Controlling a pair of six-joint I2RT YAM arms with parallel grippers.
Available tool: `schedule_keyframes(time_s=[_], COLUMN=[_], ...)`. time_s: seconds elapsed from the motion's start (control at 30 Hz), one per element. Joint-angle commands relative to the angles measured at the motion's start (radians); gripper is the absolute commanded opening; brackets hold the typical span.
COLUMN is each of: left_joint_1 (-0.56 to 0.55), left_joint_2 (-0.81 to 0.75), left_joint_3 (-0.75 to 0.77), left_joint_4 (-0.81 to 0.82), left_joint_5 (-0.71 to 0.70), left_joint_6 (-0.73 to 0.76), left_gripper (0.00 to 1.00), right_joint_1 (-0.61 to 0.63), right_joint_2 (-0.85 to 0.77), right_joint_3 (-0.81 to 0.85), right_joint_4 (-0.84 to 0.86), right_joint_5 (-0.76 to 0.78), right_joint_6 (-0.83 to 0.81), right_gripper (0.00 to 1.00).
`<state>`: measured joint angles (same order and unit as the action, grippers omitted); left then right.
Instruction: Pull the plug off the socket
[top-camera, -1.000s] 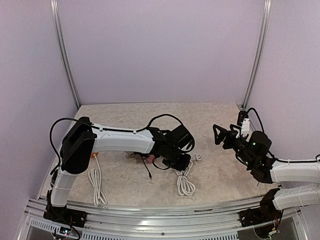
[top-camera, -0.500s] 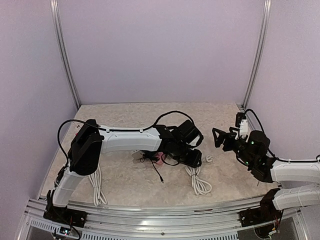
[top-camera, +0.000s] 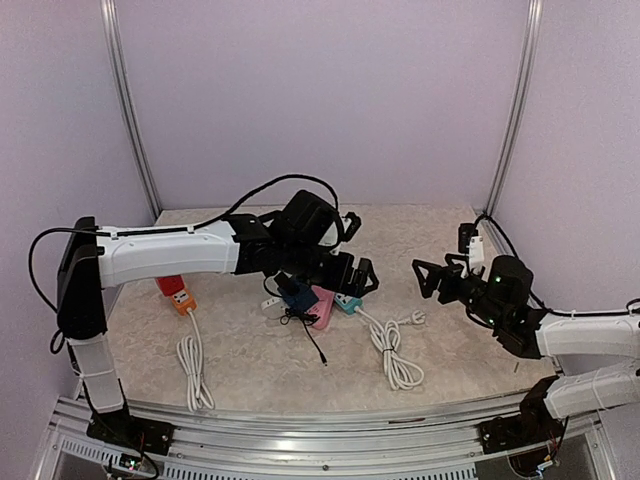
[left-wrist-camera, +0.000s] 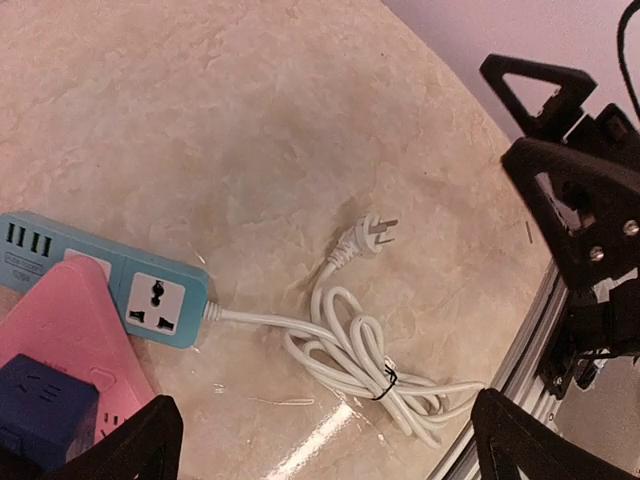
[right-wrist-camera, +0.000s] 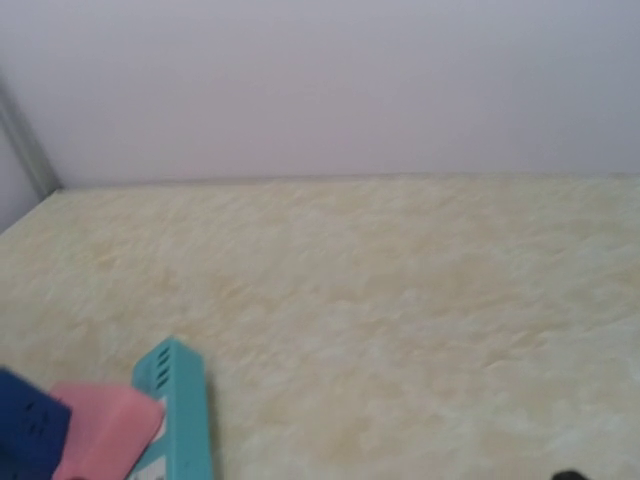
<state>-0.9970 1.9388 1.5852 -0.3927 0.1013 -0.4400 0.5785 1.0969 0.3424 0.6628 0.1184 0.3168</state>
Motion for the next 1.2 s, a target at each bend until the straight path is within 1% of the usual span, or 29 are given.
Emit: schedule_keyframes(time_s=[0.0,0.03,0.1,0.23,0.37,0.43,0.57,0.67,0.8,0.93,1.17], left_joint_1=[0.011,0.016,0.033,0.09,0.123,0.143,0.185,0.21,0.227,0.23,0.23], left_joint_2=[-0.132,-0.159,-0.196,-0.29,-0.39,-0.436,-0.474,-0.481,-0.452,-0.411,-0.347], left_joint_3=[-0.074,-0.09,-0.133,-0.268,-0.388,-0.431,-0.486,-0.506,-0.499,-0.477,-0.44], left_joint_4=[0.024,0.011,-0.005,0.013,0.034,0.041,0.03,0.036,0.036,0.047,0.054], left_joint_5=[-0.092,-0.131,-0.157,-0.157,-0.177,-0.175,-0.17,-0.158,-0.153,-0.131,-0.109], left_joint_6=[0.026,0.021,0.0,-0.064,-0.066,-0.064,-0.079,-0.083,-0.083,-0.088,-0.091], left_gripper=[0.99,0.99,0.99,0.98,0.96,0.95,0.93,0.91,0.87,0.83,0.77], right_joint_1=[-0.003,0.001,0.027,0.097,0.144,0.161,0.206,0.231,0.247,0.26,0.268], right_joint_2=[0.076,0.1,0.157,0.277,0.41,0.481,0.602,0.665,0.712,0.75,0.829], right_joint_3=[0.027,0.04,0.077,0.162,0.262,0.317,0.419,0.465,0.527,0.586,0.64], right_joint_4=[0.053,0.057,0.06,0.062,0.066,0.06,0.046,0.049,0.027,0.001,0.007], right_joint_5=[-0.087,-0.099,-0.105,-0.102,-0.114,-0.148,-0.187,-0.197,-0.22,-0.24,-0.272], right_joint_6=[0.02,0.021,0.017,-0.005,-0.018,-0.025,-0.053,-0.065,-0.06,-0.061,-0.043], right_gripper=[1.0,1.0,1.0,1.0,0.99,0.98,0.95,0.93,0.92,0.92,0.91])
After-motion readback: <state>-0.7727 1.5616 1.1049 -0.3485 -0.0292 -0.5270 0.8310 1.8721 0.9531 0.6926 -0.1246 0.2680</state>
